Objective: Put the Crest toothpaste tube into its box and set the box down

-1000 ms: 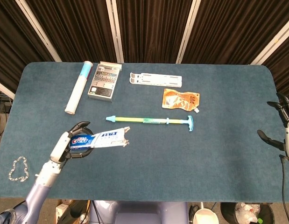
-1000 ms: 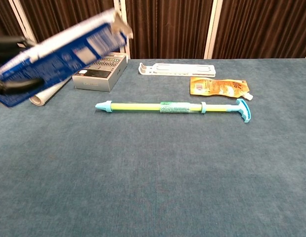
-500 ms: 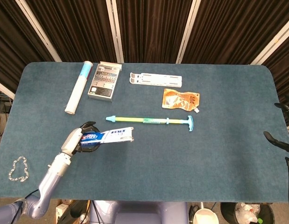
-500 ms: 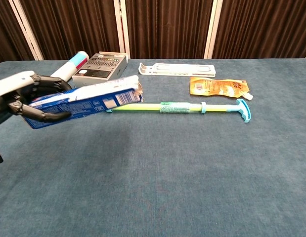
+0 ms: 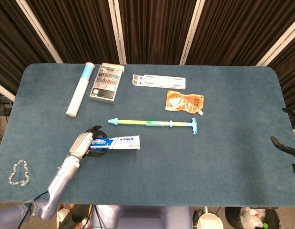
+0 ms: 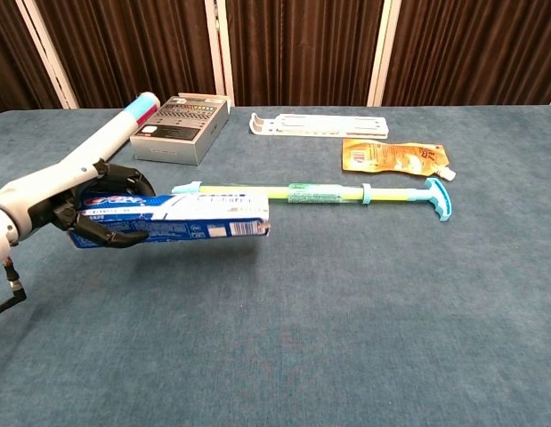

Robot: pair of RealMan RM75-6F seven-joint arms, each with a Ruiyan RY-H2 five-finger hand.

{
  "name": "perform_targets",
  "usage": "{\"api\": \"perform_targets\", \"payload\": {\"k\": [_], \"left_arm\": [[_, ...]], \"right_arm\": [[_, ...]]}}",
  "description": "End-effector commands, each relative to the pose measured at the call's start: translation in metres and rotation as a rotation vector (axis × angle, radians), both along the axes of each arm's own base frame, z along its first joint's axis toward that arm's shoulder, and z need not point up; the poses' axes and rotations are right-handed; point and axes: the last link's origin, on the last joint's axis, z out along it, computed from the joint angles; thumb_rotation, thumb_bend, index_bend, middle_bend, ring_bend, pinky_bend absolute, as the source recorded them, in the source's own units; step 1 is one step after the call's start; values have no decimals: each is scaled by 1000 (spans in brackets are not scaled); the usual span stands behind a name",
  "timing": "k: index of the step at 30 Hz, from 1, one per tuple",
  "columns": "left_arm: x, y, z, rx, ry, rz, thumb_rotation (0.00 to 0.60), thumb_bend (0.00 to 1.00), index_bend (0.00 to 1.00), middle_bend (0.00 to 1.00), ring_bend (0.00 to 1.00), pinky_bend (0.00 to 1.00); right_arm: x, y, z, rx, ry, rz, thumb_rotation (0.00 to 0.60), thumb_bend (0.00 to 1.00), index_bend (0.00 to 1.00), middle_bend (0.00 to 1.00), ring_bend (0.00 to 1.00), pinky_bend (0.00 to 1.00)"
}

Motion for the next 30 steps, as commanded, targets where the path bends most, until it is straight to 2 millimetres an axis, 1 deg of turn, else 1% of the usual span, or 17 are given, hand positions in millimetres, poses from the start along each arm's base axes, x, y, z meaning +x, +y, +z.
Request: {"api": "perform_targets", "payload": {"k": [1, 5, 9, 11, 14, 15, 18, 21, 24, 28, 30], "left_arm": [[-6, -2, -2, 13, 71, -3, 600, 419, 409, 347, 104, 163], [-14, -5, 0, 24, 125, 5, 600, 419, 407, 343, 103, 163], [-23, -7, 1, 32, 153, 15, 600, 419, 387, 313, 70, 149], [-27, -8, 1, 26, 168, 16, 600, 388, 338, 239, 28, 125], [-32, -9, 2, -1, 207, 8, 600, 295, 237, 103, 0, 72], [-34, -9, 2, -12, 220, 5, 600, 271, 213, 75, 0, 58], [-33, -8, 9, -13, 254, -11, 600, 218, 184, 43, 0, 38], [-31, -7, 15, 2, 268, -19, 600, 172, 164, 23, 0, 6], [-29, -5, 24, 33, 299, -38, 600, 165, 153, 24, 0, 0], [-19, -4, 42, 85, 319, -67, 600, 165, 152, 43, 0, 0], [-15, -7, 56, 113, 322, -76, 600, 165, 156, 61, 0, 1]], "right_arm": [[-6, 3, -2, 10, -6, -9, 600, 166, 266, 161, 144, 0], [-10, 4, -4, 14, -15, -6, 600, 165, 267, 162, 144, 0], [-14, 5, -5, 14, -13, -10, 600, 165, 267, 166, 144, 0], [-14, 7, -4, 8, -12, -7, 600, 165, 267, 167, 144, 0], [-13, 9, -5, 6, -13, -5, 600, 165, 267, 167, 144, 0], [-13, 9, -5, 5, -11, -4, 600, 165, 267, 167, 144, 0], [-12, 9, -5, 1, -3, -8, 600, 165, 266, 167, 144, 0], [-12, 9, -6, -1, 4, -16, 600, 165, 267, 167, 144, 0], [-12, 9, -6, -5, 17, -22, 600, 165, 267, 168, 144, 0], [-14, 7, -3, -13, 58, -36, 600, 165, 267, 167, 143, 0], [-17, 6, -2, -13, 70, -45, 600, 165, 267, 167, 143, 0]]}}
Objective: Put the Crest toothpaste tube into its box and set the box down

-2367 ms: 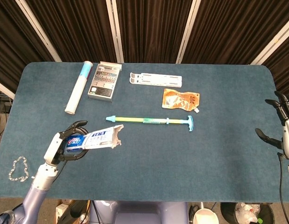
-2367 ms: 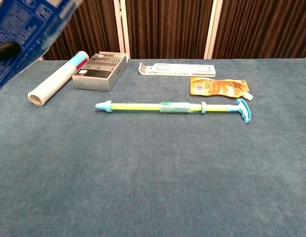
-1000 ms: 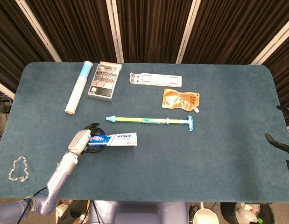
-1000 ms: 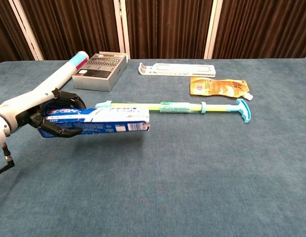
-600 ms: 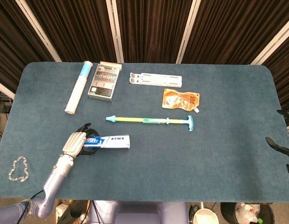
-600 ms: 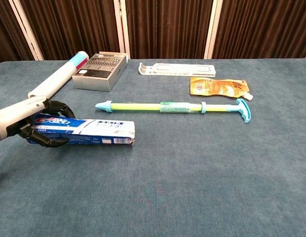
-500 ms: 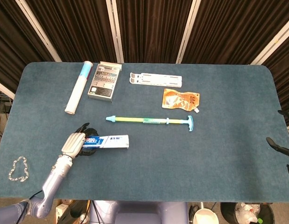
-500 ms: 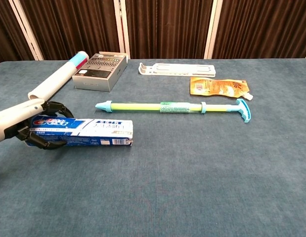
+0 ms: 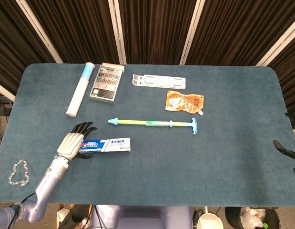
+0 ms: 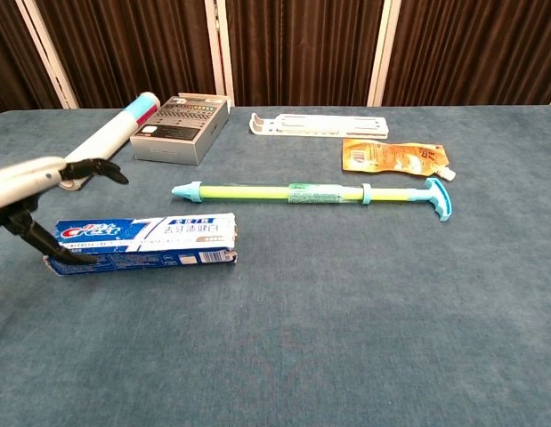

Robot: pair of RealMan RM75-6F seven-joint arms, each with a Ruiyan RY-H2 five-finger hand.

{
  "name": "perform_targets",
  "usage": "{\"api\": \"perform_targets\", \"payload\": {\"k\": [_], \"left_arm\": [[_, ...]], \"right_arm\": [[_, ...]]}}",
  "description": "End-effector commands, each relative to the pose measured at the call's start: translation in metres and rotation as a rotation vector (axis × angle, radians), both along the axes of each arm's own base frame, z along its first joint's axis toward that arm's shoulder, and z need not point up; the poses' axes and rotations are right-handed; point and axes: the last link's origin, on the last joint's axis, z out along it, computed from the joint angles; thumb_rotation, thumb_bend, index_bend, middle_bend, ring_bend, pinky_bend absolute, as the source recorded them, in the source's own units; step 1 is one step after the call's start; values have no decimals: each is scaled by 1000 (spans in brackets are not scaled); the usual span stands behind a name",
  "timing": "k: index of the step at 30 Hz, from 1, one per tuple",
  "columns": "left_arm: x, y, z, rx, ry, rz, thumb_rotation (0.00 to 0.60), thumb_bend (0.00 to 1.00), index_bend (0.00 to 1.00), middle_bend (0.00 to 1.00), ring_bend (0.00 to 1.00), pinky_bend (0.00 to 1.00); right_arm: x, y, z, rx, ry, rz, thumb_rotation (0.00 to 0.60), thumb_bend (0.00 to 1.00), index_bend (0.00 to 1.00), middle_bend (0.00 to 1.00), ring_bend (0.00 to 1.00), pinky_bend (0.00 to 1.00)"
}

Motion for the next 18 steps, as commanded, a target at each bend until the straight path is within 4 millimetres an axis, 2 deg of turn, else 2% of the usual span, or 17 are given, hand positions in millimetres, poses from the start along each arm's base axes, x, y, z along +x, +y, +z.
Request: {"api": "perform_targets", "payload": {"k": [1, 5, 11, 14, 18], "left_arm": [[8, -3, 27, 58, 4, -26, 600, 165, 157, 68, 0, 1], [13, -16, 66, 123, -13, -28, 600, 166, 169, 89, 0, 6], [6, -40, 124, 238, 107, -35, 600, 165, 207, 131, 0, 30], [-8, -57, 154, 345, 215, -53, 600, 165, 209, 134, 0, 30], [-31, -78, 186, 461, 315, -45, 600, 166, 210, 137, 0, 30]], "right_arm": [[-4, -1, 1, 3, 13, -16, 600, 165, 267, 168, 144, 0], [-16, 1, -1, 28, -13, -55, 600, 165, 267, 168, 144, 0], [-34, 1, -15, 77, -7, -87, 600, 165, 266, 173, 144, 0], [-50, 5, -22, 106, 50, -120, 600, 165, 267, 173, 144, 0], [-76, 14, -20, 128, 137, -194, 600, 165, 267, 173, 144, 0]]}}
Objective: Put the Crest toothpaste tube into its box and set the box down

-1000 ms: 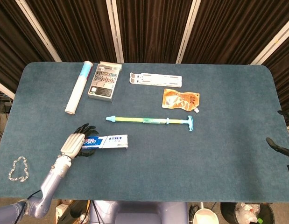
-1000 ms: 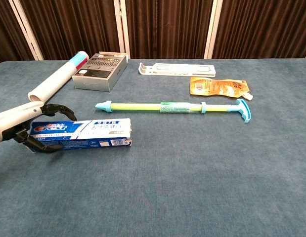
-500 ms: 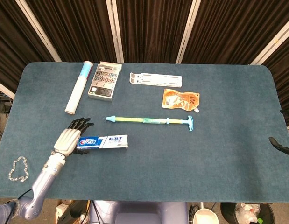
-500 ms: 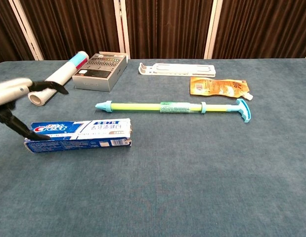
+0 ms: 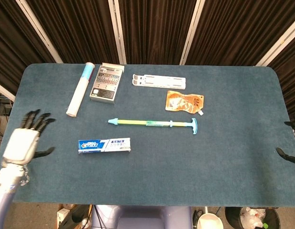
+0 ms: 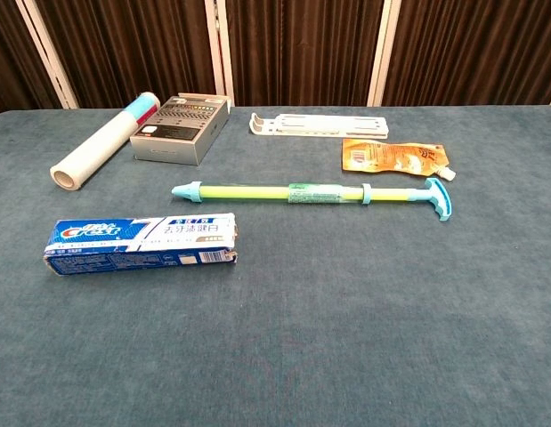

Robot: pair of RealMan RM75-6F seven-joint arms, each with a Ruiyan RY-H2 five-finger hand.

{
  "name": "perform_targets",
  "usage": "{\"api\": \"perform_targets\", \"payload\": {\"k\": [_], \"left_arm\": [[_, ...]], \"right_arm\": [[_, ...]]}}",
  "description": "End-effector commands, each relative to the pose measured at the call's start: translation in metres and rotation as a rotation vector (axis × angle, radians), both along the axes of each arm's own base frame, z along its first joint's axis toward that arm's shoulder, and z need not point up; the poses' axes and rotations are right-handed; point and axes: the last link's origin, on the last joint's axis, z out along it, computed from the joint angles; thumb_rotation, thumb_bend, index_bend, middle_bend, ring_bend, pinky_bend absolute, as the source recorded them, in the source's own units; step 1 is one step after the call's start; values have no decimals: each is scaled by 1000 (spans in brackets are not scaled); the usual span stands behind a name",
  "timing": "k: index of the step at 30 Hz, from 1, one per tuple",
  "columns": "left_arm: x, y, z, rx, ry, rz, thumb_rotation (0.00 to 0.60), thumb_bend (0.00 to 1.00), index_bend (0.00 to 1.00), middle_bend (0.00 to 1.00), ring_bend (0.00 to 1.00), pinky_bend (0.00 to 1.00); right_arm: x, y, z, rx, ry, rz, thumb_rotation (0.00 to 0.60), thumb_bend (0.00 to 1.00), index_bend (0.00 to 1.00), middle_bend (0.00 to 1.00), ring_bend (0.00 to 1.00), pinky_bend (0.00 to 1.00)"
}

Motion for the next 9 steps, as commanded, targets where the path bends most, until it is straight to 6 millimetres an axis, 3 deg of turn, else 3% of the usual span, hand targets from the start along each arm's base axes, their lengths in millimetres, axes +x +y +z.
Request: {"api": "perform_targets", "payload": {"k": [1, 7, 9], "left_arm": [[-26, -30, 42, 142, 141, 19, 600, 166, 211, 138, 0, 30], [-57, -58, 92, 291, 225, 84, 600, 165, 217, 139, 0, 30], [-64, -63, 101, 310, 232, 102, 600, 165, 218, 143, 0, 30]], "right_arm": [[-27, 11, -1, 29, 71, -70, 600, 165, 267, 173, 144, 0], [-56, 26, 24, -36, 116, -113, 600, 165, 267, 173, 144, 0], [-60, 27, 28, -45, 112, -116, 600, 164, 267, 173, 144, 0]]}}
